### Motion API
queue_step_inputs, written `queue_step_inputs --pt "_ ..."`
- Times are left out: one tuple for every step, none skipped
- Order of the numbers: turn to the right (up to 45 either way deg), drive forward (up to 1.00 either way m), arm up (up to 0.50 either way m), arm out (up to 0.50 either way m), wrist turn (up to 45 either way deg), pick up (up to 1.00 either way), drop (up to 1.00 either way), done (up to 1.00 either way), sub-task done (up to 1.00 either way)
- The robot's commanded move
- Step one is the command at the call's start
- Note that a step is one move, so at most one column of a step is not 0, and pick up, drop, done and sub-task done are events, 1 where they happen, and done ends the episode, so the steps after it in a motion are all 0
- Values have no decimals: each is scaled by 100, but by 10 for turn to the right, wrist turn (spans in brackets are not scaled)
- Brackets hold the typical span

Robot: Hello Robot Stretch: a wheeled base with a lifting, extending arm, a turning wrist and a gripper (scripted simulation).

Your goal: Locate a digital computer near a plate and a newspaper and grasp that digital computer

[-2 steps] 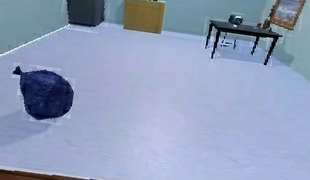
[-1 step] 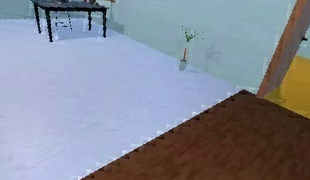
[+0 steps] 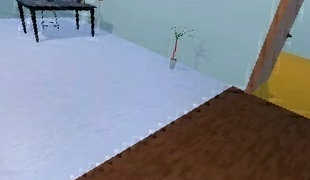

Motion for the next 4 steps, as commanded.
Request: queue_step_inputs --pt "0 10 0 0 0 0 0 0 0" --pt "-450 0 0 0 0 0 0 0 0" --pt "-420 0 0 0 0 0 0 0 0" --pt "0 40 0 0 0 0 0 0 0"
